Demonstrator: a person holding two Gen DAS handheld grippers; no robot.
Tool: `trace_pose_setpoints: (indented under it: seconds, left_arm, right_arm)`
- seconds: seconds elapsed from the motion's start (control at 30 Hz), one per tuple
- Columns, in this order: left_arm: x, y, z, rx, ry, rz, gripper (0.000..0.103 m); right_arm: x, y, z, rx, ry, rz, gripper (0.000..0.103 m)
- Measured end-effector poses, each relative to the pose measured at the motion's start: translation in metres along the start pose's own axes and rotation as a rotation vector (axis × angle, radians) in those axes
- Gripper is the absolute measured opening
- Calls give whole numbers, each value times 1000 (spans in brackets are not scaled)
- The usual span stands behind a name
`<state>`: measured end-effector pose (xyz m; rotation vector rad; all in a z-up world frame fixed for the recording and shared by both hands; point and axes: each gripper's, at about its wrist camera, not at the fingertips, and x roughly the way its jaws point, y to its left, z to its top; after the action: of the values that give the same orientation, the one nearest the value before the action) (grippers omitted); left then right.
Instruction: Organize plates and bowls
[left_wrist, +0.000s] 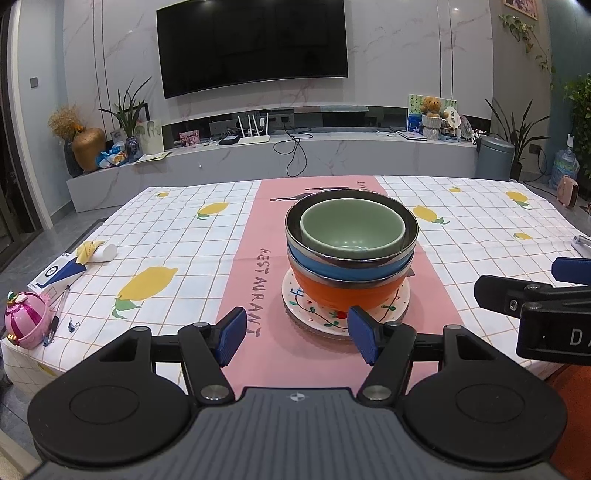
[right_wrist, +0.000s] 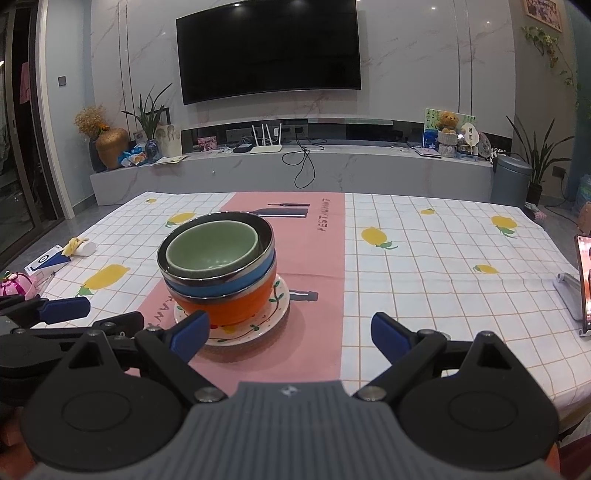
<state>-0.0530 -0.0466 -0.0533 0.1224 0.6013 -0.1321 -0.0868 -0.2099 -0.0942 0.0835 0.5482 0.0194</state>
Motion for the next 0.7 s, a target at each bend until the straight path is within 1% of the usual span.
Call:
trace_pose_setpoints:
  seconds: [0.7]
  left_arm:
    - [1, 1, 0, 5, 6, -4, 74]
  right_arm:
    - [3, -2, -1, 5, 15, 5, 93]
